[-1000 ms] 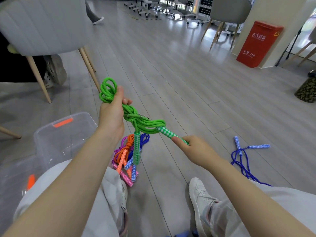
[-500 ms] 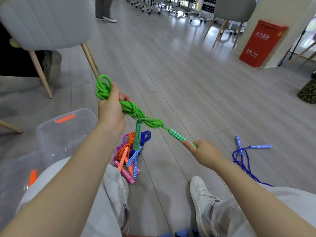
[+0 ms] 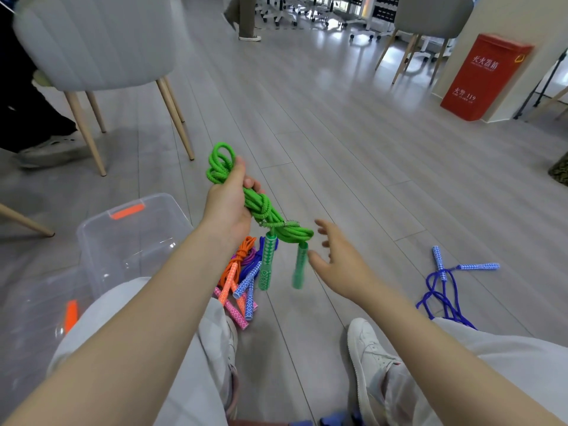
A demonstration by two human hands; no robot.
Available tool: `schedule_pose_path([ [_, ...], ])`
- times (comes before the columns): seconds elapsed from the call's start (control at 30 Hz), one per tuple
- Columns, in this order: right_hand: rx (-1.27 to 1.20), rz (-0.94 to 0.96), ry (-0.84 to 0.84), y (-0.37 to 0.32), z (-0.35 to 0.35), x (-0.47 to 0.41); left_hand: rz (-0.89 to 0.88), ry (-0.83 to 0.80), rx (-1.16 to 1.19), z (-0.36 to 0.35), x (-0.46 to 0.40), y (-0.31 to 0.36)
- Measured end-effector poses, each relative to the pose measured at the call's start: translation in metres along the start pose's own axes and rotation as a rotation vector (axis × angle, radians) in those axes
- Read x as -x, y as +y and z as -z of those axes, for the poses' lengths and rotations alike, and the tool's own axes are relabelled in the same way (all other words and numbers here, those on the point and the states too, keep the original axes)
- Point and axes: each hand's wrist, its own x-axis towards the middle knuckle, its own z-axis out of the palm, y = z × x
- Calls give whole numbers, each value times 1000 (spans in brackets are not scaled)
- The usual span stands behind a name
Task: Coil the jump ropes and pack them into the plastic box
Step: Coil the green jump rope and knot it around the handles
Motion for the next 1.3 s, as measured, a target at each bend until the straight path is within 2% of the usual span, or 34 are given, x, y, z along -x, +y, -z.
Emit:
schedule_pose_path([
  [0.13,35,164,15,-20,-14,-7,65,-60,-72,-3,6,-11],
  [0.3,-19,123,-39,-19,-26,-16,97,-143,-120,0,-2,-15],
  [0.4,-152,54,6,-13,-34,-24,95,-207,-330,5,-17,-32],
  [0.57,-319,-88,82,7,-53,-50,190,-240,-734,18,-27,-98],
  [0.9,-590,-386,7,65,-114,-101,151,-140,-692,49,-84,-190],
  [1.07,-492,-450,-64,113,-164,-133,258,-4,-696,76,-123,-223],
  [1.17,-575,-572,-68,130,-181,-145,339,35,-685,91,-148,-243],
  [1.3,-612,-642,-111,144,-202,-161,378,34,-762,111,-174,-273],
])
